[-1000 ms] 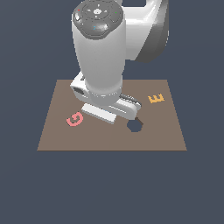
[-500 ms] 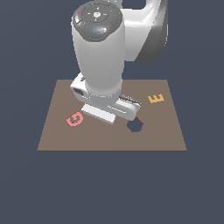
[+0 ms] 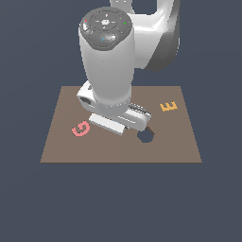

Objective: Insert a designated object into the corresponding slot on a board.

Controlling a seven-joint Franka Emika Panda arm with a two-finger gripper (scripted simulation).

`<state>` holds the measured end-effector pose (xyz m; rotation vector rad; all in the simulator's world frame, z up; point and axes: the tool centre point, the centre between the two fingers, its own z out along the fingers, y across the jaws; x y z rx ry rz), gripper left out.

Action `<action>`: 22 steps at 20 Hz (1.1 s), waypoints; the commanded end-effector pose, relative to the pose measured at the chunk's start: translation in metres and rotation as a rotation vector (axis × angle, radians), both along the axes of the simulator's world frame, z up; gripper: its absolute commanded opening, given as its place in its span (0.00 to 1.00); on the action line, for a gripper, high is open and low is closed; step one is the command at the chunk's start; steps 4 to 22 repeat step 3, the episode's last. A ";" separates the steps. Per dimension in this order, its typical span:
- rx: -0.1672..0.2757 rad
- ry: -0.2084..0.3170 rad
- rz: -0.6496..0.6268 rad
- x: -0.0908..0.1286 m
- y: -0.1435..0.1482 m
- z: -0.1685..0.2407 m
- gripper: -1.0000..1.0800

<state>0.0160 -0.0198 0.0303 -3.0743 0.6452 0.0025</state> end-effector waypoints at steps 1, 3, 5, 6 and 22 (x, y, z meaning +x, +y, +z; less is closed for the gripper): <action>0.000 0.000 0.000 0.000 0.000 0.000 0.96; 0.000 0.000 0.000 0.000 0.000 0.000 0.96; 0.000 0.000 0.000 0.000 0.000 0.000 0.96; 0.000 0.000 0.000 0.000 0.000 0.000 0.96; 0.000 0.000 0.000 0.000 0.000 0.000 0.96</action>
